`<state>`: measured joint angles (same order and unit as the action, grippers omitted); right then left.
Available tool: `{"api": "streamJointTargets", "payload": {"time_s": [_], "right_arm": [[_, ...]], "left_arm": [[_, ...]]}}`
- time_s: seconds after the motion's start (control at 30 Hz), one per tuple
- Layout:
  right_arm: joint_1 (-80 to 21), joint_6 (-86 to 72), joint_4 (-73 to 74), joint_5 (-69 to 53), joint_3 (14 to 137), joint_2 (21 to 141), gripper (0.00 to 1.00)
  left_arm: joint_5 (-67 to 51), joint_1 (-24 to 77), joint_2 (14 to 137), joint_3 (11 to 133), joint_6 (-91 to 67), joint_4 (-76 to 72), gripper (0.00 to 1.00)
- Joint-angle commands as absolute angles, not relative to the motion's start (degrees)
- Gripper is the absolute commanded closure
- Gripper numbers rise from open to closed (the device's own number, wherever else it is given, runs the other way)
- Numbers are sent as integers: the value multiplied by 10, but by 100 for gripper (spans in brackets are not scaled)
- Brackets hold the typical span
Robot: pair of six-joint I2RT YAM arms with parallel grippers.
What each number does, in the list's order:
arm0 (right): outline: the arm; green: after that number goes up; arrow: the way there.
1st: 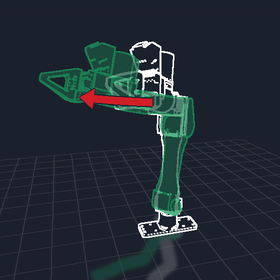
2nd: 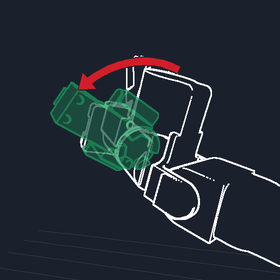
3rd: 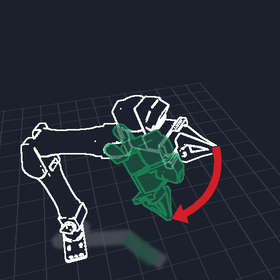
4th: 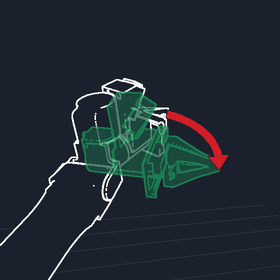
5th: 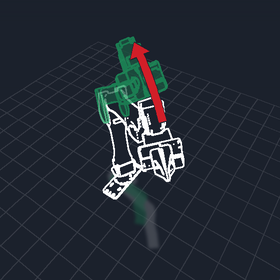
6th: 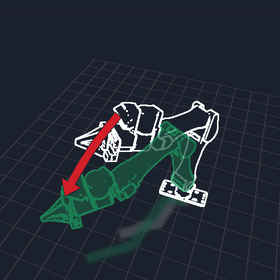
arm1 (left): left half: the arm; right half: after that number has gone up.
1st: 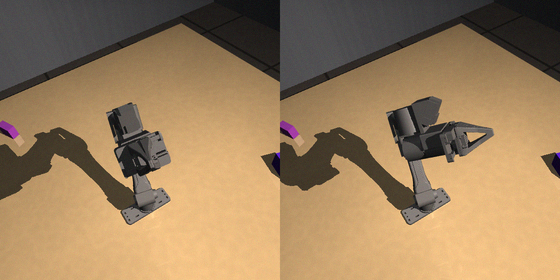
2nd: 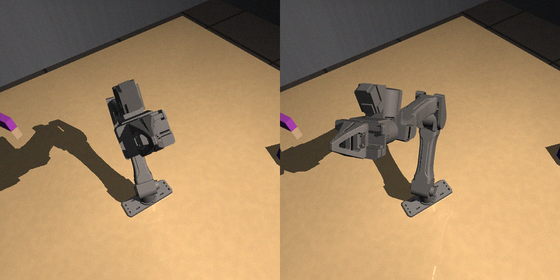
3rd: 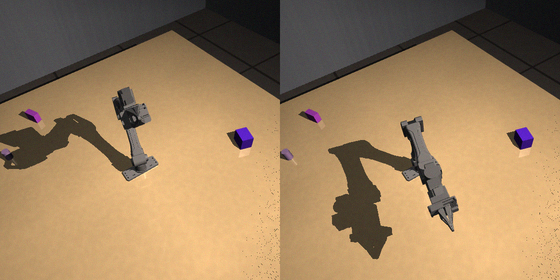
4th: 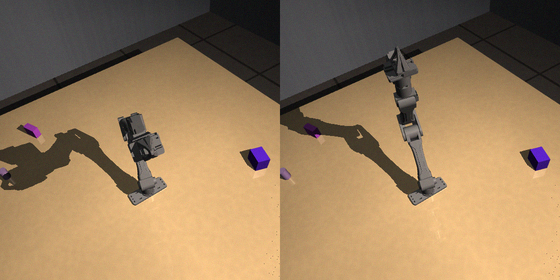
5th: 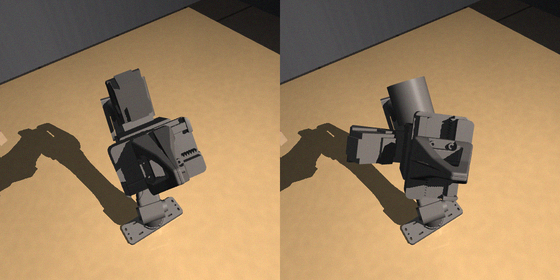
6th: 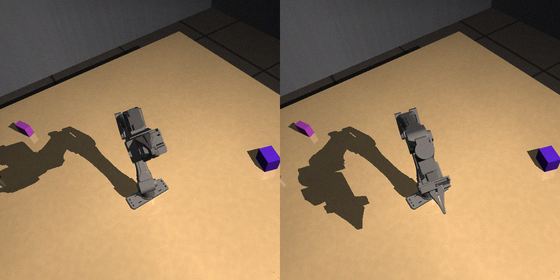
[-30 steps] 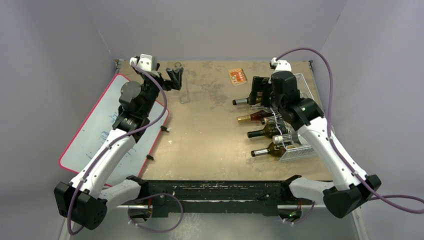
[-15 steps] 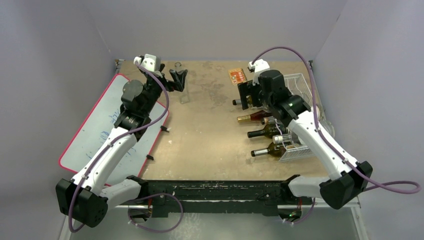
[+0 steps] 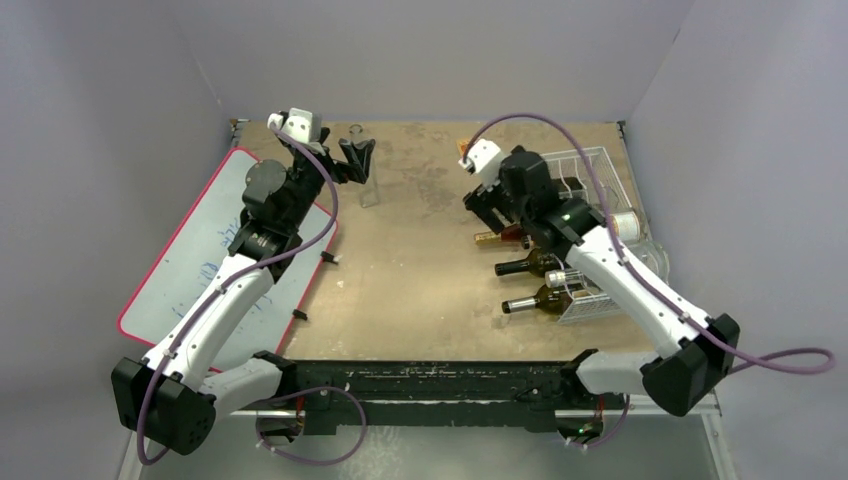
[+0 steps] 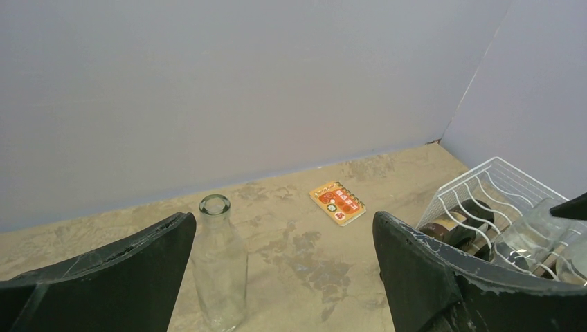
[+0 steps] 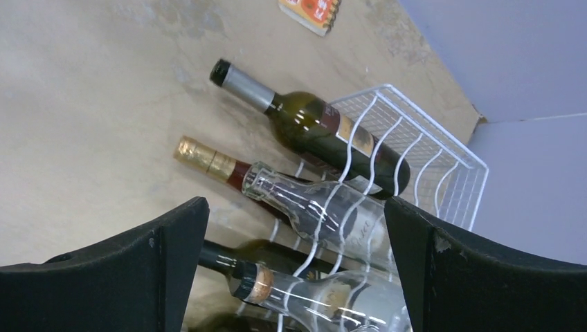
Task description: Take the wine bottle off the wine rack
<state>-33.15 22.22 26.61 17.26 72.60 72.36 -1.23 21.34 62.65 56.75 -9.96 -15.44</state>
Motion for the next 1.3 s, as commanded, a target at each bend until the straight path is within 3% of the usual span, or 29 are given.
{"api": "streamJointTargets", "payload": {"time_s": [0.0,0.23,0.37,0.77,1.27], "right_arm": [[-384,316,289,306,697,760,0],[-407,335,301,405,693,823,2],[-412,345,296,477,683,863,9],[-417,370,247,551,664,940,12],[-415,435,106,601,608,982,32]], "left_arm": [[-10,210,615,571,-107,-181,0],[-5,210,610,570,-109,-180,0],[5,211,609,569,-104,-177,0],[44,218,605,568,-83,-164,0],[87,258,601,563,-40,-152,0]]}}
